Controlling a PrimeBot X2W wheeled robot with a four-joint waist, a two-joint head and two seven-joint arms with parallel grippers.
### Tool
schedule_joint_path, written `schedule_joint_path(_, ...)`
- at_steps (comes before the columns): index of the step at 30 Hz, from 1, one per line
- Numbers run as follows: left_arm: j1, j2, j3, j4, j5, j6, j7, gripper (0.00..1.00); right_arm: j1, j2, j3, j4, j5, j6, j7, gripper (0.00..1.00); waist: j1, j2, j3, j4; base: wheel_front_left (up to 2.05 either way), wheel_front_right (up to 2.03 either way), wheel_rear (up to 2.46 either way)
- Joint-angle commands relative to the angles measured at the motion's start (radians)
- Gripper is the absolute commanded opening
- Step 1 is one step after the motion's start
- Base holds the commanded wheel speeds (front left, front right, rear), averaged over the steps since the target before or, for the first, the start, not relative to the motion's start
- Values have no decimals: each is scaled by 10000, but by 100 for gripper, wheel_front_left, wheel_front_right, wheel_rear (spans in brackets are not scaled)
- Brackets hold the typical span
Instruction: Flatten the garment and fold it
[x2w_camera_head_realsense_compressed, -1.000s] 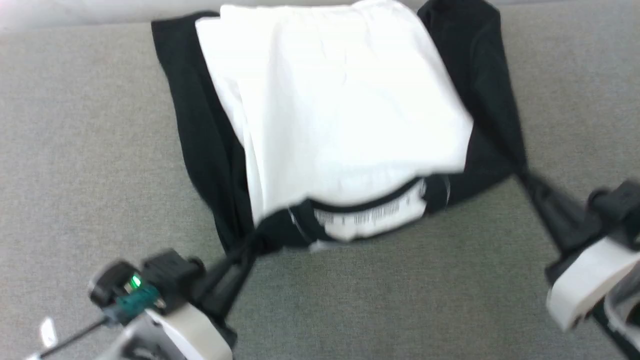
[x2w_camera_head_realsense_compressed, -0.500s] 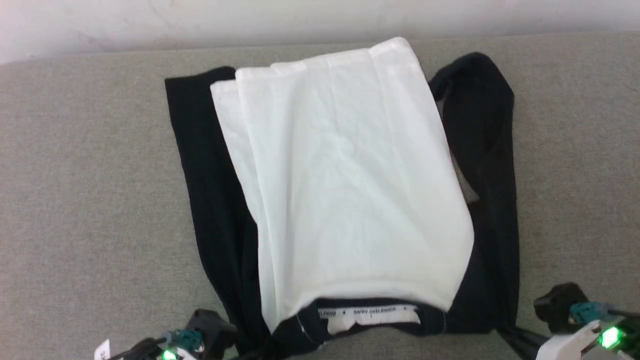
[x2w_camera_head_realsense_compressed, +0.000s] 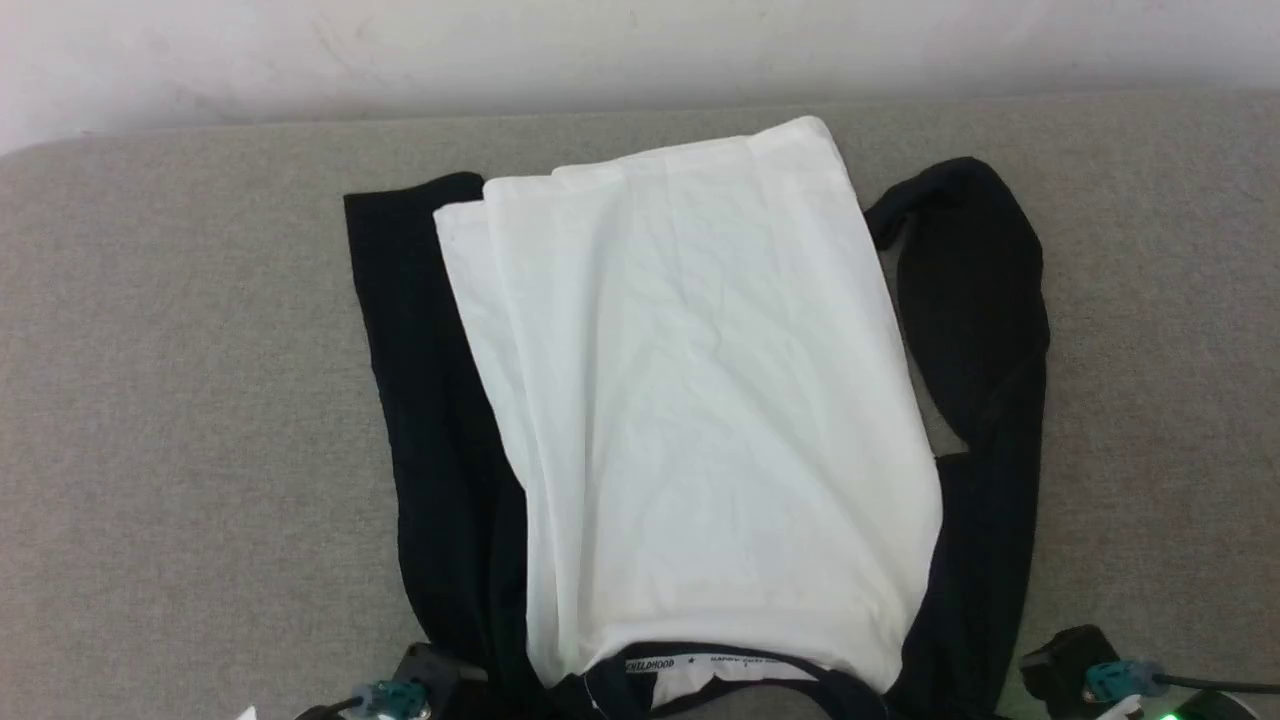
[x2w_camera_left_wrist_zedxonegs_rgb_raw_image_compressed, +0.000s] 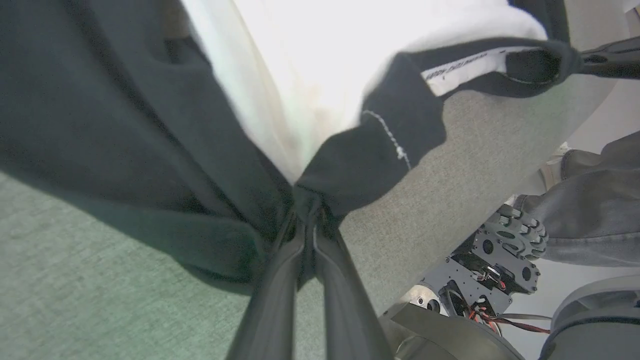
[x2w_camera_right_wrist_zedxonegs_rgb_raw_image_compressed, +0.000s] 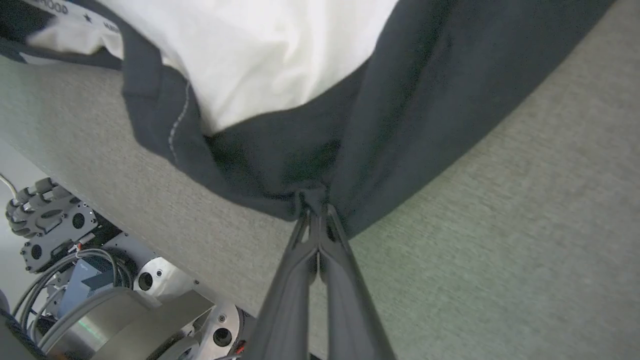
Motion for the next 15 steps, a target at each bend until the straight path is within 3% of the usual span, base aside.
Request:
schedule_joint_path(1,-204,-242,1,330,114,-87,-271,0,-128,150,111,228,-63,-9,-211,0,-1,0,-102,25,0,0,0)
schedule_joint_path(3,-303,-523,-50,968,93,-178,-535,2,-267,332,218,621,-78,-9,-522,0,-1,0,-214,9,0,0,0)
schedule_joint_path(5,-381,-821,-10,1516,15,-212,-867,80,-414,434,322,976,-121,-9,-837,0,-1,0,-281,-3,0,0,0)
schedule_joint_path(6,-404,-925,-4,1744,-23,-228,-968,100,-477,513,326,1144,-122,-9,-1005,3,-1,0,-306,-12,0,0,0)
schedule_joint_path(7,-424,-999,-4,1924,-40,-237,-1045,100,-525,566,348,1293,-126,-9,-1132,7,-1,0,-323,-22,0,0,0)
schedule_joint_path(8,-428,-1073,18,2053,-75,-237,-1139,100,-569,628,339,1409,-117,-9,-1275,22,-1,0,-327,-31,0,0,0)
schedule_joint_path(11,-344,-1250,168,2143,-275,-150,-1393,100,-655,737,232,1613,-82,-9,-1567,44,-1,0,-326,-42,0,0,0)
schedule_joint_path(12,-302,-1272,244,2090,-322,-84,-1474,100,-659,772,149,1594,-43,-9,-1650,80,-1,0,-321,-39,0,0,0)
schedule_joint_path(13,-249,-1279,324,2002,-366,-3,-1541,100,-642,818,35,1539,22,-9,-1712,100,-1,0,-316,-31,0,0,0)
schedule_joint_path(15,-108,-1287,514,1701,-508,154,-1680,100,-566,831,-180,1300,132,-9,-1713,100,-1,0,-313,-10,0,0,0)
